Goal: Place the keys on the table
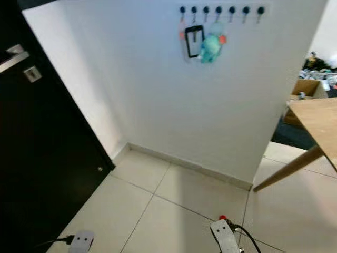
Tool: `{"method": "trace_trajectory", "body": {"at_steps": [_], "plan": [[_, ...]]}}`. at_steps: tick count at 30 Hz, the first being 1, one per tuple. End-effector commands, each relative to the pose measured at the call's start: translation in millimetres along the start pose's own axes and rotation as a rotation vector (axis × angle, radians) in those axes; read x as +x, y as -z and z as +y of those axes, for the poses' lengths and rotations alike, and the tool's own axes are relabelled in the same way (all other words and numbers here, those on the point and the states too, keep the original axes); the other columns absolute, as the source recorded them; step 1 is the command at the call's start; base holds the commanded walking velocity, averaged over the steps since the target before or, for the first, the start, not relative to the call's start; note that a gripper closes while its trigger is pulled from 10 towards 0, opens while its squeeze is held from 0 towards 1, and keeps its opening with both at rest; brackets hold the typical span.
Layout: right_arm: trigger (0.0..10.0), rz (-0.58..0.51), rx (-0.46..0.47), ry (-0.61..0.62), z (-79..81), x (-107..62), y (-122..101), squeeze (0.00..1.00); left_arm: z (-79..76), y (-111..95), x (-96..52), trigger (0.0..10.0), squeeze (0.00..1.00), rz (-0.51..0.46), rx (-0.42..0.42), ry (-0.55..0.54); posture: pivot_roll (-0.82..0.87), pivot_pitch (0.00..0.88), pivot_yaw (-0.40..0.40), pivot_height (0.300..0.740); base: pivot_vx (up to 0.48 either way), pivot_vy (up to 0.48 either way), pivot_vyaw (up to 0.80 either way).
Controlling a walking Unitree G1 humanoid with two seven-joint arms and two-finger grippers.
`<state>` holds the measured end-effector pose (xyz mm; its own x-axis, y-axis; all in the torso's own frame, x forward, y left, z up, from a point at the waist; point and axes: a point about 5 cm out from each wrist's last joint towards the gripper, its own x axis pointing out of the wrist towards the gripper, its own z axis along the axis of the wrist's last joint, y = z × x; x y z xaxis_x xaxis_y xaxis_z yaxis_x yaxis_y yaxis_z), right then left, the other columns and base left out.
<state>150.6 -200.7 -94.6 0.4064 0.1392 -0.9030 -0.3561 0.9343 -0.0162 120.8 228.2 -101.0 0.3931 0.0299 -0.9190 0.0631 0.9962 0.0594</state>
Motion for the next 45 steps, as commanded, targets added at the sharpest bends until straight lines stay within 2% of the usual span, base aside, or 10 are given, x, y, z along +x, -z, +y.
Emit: {"method": "trace_trajectory", "body": {"at_steps": [1,23,26,35,45], "plan": [[10.0,0.058,0.002,-0.007,3.6,-1.1,14.2,0.00,7.1,0.0,-1.3,10.0,0.00,0.003,0.012,-0.015,-0.06,0.005,0.075,0.740,0.000,0.000,0.77],[10.0,0.067,-0.014,-0.006,5.0,-1.5,18.2,0.00,5.6,4.3,-1.5,10.0,0.00,0.014,0.003,-0.016,-0.06,0.012,0.074,0.740,0.000,0.000,0.77],[10.0,0.062,-0.028,0.030,2.9,-1.6,17.9,0.00,4.9,4.5,-1.4,10.0,0.00,0.014,0.004,-0.010,-0.07,0.017,0.079,0.740,0.000,0.000,0.64],[10.0,0.064,-0.015,0.069,-0.9,-2.1,17.8,0.00,2.9,4.9,-1.2,10.0,0.00,0.018,-0.012,0.011,-0.07,0.022,0.079,0.740,0.000,0.000,0.00],[10.0,0.056,-0.002,0.080,-2.2,-2.2,16.5,0.00,0.3,6.0,-1.1,10.0,0.00,0.021,-0.015,0.034,-0.07,0.023,0.078,0.740,0.301,0.000,0.00]]}}
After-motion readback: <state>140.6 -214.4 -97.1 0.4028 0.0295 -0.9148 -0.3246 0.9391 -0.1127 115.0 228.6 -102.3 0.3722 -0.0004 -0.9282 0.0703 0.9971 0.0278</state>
